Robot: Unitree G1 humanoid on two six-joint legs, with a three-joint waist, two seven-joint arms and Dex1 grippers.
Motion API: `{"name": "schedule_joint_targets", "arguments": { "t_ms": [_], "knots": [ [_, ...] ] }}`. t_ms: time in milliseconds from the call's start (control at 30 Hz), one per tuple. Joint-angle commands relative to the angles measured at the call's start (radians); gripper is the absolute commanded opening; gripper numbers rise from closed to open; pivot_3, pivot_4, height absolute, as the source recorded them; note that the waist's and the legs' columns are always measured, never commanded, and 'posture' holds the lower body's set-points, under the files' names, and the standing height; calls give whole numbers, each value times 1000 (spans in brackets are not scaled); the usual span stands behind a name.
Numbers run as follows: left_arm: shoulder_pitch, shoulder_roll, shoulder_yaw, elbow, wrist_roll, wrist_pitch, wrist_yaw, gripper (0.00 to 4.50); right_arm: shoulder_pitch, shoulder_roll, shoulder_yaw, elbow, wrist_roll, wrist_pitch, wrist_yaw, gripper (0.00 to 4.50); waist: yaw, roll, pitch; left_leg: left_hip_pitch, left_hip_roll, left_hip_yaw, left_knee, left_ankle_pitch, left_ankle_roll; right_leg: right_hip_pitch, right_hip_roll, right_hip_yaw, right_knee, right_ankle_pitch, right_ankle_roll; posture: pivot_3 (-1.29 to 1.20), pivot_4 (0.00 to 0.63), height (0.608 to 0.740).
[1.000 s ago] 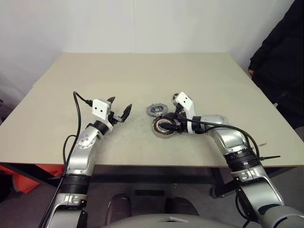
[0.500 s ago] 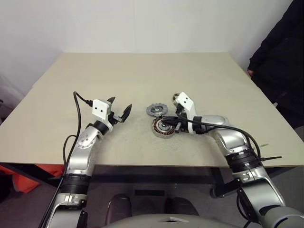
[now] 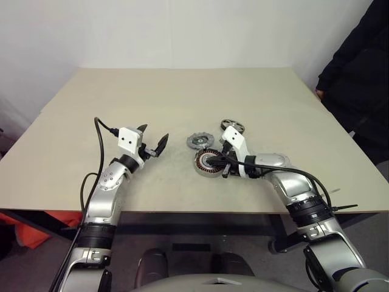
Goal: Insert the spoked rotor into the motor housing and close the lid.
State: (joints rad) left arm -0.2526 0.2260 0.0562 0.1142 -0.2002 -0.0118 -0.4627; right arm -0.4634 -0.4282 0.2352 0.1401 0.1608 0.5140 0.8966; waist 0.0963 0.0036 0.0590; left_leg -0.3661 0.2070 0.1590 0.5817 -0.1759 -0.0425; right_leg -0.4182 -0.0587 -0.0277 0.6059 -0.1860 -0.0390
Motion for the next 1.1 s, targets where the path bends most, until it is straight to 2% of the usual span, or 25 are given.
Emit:
{"name": "schedule_joint_targets", "arguments": {
  "t_ms": [33, 467, 733, 833, 933, 1033, 1100],
  "knots": [
    [-10, 8, 7, -20, -2, -20, 1, 4356, -16, 0, -12, 2, -2, 2, -12, 56, 0, 0, 0, 0, 0, 0, 0, 0, 0, 0, 0, 0, 0, 0, 0, 0, 0, 740],
    [-13, 4, 4, -14, -1, -22, 0, 4356, -95, -5, -90, 6, 14, -4, -48, 56, 0, 0, 0, -1, 0, 0, 0, 0, 0, -1, 0, 0, 0, 0, 0, 0, 0, 740],
    [-9, 5, 3, -21, -1, -18, -1, 4356, -182, 90, -310, 181, 58, 62, -334, 56, 0, 0, 0, 0, 0, 0, 0, 0, -1, -1, 0, 0, 0, 0, 0, 0, 0, 740],
    [-10, 5, 0, -20, -1, -16, -4, 4356, -176, 103, -362, 173, 95, 104, -365, 697, 0, 0, 0, -1, 0, 0, 0, 0, -1, -1, 0, 0, 0, 0, 0, 0, 0, 740],
    [-13, 4, -3, -15, -1, -17, -6, 4356, -178, 124, -412, 162, 120, 133, -423, 1722, -1, 0, 0, -1, 0, 0, -1, 0, 0, -1, 0, 0, 0, 0, -1, 0, 0, 740],
    [-14, 3, -7, -15, 0, -16, -9, 4356, -219, 170, -515, 194, 182, 187, -529, 2746, -2, 0, 0, 0, 0, 0, -1, 0, -1, -1, 0, 0, 0, 0, -1, 0, 0, 740],
    [-14, 2, -9, -15, 1, -15, -11, 4356, -255, 197, -592, 233, 228, 233, -604, 2746, -3, 1, 0, 0, 0, 0, -1, 0, -1, -1, 0, 0, 1, 0, 0, 0, 0, 740]
  ]
}}
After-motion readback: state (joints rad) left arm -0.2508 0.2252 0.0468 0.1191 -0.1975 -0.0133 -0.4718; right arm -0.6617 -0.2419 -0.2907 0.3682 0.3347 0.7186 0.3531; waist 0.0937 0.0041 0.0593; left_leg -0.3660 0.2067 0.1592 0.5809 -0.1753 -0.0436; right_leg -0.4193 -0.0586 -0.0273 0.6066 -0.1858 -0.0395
